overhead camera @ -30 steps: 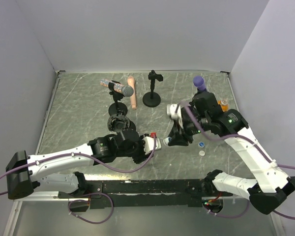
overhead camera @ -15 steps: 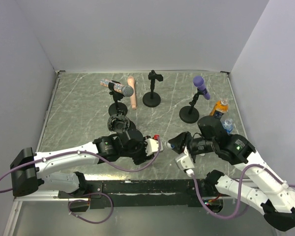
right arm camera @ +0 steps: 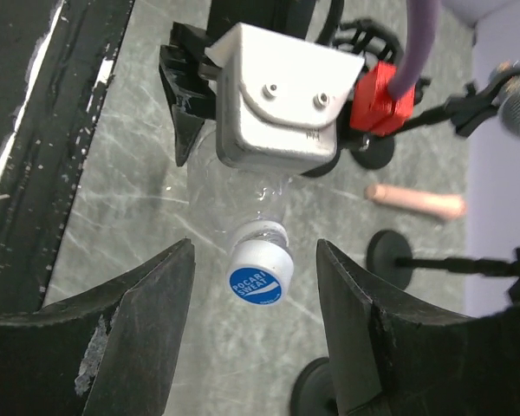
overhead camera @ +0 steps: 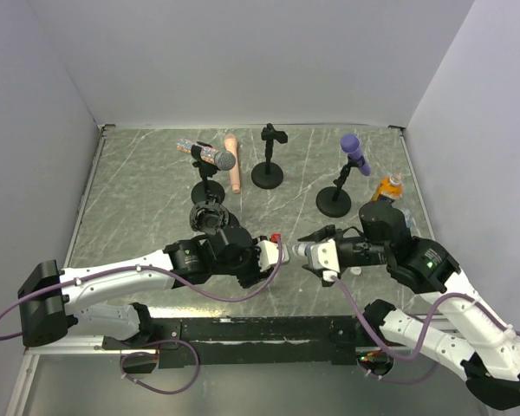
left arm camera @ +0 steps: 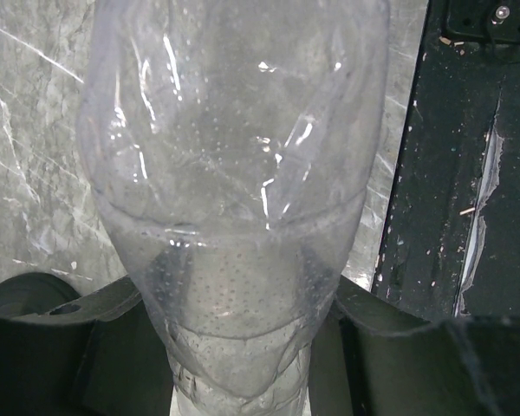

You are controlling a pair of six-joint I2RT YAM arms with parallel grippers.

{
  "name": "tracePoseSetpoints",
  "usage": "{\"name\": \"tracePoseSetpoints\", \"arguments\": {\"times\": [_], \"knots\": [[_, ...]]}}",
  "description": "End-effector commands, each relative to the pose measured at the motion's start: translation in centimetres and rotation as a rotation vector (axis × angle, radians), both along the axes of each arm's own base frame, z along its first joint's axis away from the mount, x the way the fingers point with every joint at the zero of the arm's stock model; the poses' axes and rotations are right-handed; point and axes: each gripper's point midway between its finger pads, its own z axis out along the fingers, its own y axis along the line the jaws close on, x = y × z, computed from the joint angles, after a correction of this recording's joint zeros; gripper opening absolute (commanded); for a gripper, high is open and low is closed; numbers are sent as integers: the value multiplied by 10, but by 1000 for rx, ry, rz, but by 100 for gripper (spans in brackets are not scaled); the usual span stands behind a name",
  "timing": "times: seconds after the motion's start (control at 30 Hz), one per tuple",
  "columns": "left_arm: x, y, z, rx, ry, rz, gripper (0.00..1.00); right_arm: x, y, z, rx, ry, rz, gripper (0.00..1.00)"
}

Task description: Unscrew the bottle caps

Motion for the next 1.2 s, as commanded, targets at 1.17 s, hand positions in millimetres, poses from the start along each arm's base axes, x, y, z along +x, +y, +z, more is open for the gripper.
{"name": "tracePoseSetpoints", "arguments": {"times": [1.17], "knots": [[3,5,34,-137,-37,60,24,12,-67,-82,-90,326,-424,33]]}}
